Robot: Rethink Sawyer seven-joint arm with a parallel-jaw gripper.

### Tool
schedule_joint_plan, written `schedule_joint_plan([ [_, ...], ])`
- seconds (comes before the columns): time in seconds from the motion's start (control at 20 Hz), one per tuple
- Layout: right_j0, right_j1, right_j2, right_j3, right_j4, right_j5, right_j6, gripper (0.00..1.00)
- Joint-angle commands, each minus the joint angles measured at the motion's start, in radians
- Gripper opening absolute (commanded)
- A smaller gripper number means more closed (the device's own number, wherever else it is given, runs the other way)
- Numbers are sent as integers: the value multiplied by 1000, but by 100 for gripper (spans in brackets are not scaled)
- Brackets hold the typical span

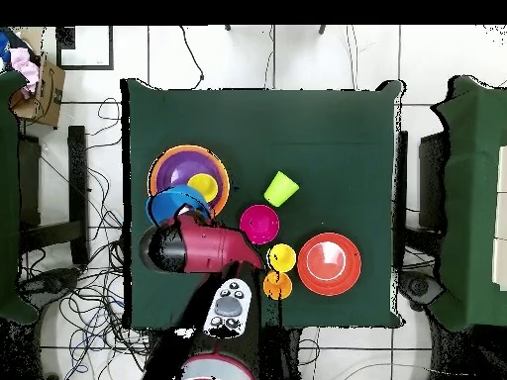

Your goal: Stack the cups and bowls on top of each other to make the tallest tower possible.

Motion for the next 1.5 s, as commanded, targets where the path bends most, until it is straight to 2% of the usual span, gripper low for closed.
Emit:
schedule_joint_plan([
  [0.05,-37,63,33,-165,-34,101,8,100],
  [0.35,1,58,-7,-201,-30,149,30,100],
  [0.6,25,76,-29,-209,-27,144,49,100],
  [0.9,50,93,-36,-172,-47,170,39,100],
  [1.05,32,64,10,-117,-71,251,-28,100],
  [1.15,52,65,-6,-93,-69,225,0,100],
  [1.4,56,76,-4,-90,-67,206,12,100],
  [1.45,56,76,-4,-93,-66,209,12,0],
  [1.5,55,76,-2,-92,-64,211,12,0],
])
